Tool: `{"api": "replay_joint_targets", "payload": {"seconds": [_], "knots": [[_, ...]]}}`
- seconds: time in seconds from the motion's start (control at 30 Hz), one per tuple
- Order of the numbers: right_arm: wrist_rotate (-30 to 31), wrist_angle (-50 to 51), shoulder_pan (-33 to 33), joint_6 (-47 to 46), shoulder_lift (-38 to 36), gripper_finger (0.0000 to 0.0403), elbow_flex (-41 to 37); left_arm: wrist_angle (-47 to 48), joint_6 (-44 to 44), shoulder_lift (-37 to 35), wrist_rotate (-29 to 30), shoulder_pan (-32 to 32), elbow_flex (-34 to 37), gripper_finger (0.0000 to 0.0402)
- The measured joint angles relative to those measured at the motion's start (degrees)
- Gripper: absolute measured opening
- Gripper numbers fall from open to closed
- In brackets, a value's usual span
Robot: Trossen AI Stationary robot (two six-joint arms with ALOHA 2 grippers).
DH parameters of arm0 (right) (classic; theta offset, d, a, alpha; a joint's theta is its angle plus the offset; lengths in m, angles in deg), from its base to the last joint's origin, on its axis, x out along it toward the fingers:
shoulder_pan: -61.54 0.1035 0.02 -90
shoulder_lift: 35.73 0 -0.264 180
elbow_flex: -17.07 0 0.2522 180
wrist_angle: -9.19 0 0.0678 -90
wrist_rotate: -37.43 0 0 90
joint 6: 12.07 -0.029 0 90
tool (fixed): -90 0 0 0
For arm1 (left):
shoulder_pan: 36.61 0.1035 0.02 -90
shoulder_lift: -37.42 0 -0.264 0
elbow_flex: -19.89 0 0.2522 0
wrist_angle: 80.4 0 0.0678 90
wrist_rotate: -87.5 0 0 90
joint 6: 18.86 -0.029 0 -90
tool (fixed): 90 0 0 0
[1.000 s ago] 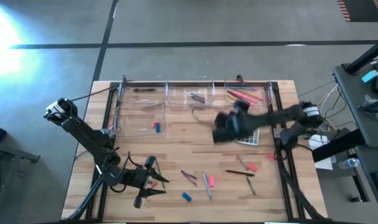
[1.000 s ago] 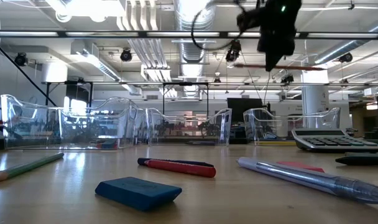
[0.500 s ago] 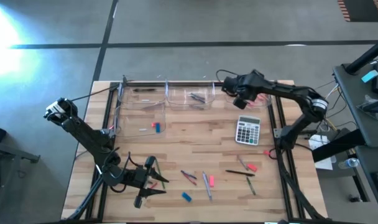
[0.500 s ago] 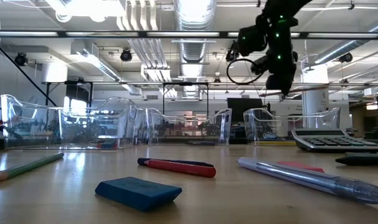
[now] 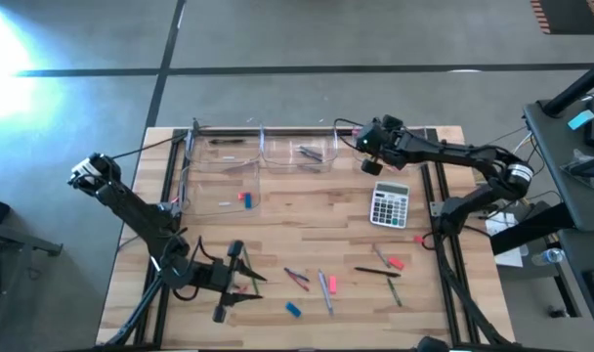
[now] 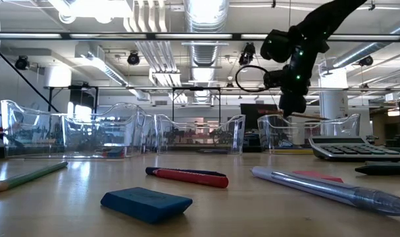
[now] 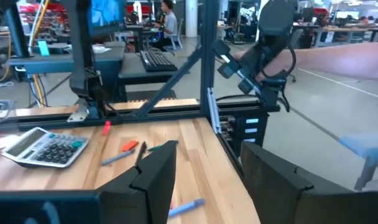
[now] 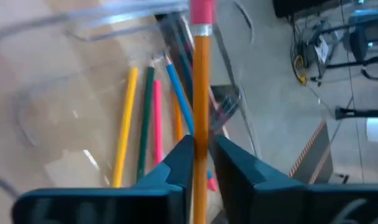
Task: Sort crayons/erasers/pens/pencils in bins
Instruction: Put the orange pencil into the top right transparent bin, then put the green crayon into the top center transparent bin
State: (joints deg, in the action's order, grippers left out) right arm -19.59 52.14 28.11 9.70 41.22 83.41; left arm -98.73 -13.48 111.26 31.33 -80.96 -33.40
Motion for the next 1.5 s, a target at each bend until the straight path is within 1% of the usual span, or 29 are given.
{"api": "replay_joint_targets", "payload": {"seconds": [0.13, 0.27, 0.37, 0.47, 0.53, 0.67, 0.73, 0.77, 0.9, 1.07, 1.17, 1.27, 1.33, 1.4, 1.5], "knots": [[0.18, 0.09, -2.02, 0.56, -0.11, 0.0117, 0.00, -0.05, 0.04, -0.88, 0.17, 1.00, 0.07, 0.0167], [0.03, 1.47, -2.23, 0.44, -0.95, 0.0176, 1.52, 0.11, -0.07, -0.89, 0.17, 1.67, 0.15, 0.0167], [0.02, 6.34, -1.06, -3.43, -2.09, 0.0202, 5.33, 0.11, -0.22, -0.89, 0.15, 2.00, 0.17, 0.0167], [-1.03, 14.65, 1.35, -9.74, -3.03, 0.0213, 10.94, 0.11, -1.13, -0.89, 0.17, 2.05, 0.20, 0.0167], [-4.33, 21.09, 3.30, -15.20, -3.55, 0.0213, 15.34, 0.13, -1.71, -0.89, 0.15, 2.03, 0.20, 0.0167], [-15.11, 29.47, 8.43, -28.52, -4.66, 0.0206, 22.27, 2.08, -1.66, -1.15, 0.13, 2.03, 0.24, 0.0167], [-18.42, 31.29, 12.41, -34.41, -5.25, 0.0201, 23.87, 4.85, -1.13, -1.67, 0.14, 1.98, 0.18, 0.0167], [-18.81, 31.85, 14.89, -36.45, -5.59, 0.0199, 24.21, 5.74, -0.03, -1.93, 0.13, 1.98, 0.15, 0.0167], [-18.96, 32.58, 26.07, -42.19, -6.68, 0.0190, 23.30, 8.32, 3.60, -3.53, 0.11, 1.78, 0.20, 0.0167], [-18.21, 33.29, 40.19, -54.19, -5.98, 0.0185, 21.26, 13.40, 5.34, -3.65, 0.25, 1.57, 0.77, 0.0167], [-17.99, 33.65, 48.14, -60.59, -4.63, 0.0185, 20.42, 13.40, 9.00, -2.87, 0.58, 1.57, 1.15, 0.0167], [-18.01, 33.83, 55.68, -66.55, -3.13, 0.0184, 19.02, 13.00, 10.66, -2.41, 0.70, 1.52, 1.20, 0.0167], [-18.16, 33.83, 60.38, -72.65, -2.19, 0.0184, 17.85, 13.10, 12.57, -2.32, 0.69, 1.37, 1.20, 0.0167], [-18.61, 33.92, 64.62, -80.86, -1.01, 0.0184, 16.57, 13.07, 14.23, -2.31, 0.70, 1.15, 1.20, 0.0167], [-20.98, 33.68, 70.66, -92.98, 0.81, 0.0184, 14.43, 13.07, 15.34, -2.29, 0.70, 0.77, 1.20, 0.0167]]}}
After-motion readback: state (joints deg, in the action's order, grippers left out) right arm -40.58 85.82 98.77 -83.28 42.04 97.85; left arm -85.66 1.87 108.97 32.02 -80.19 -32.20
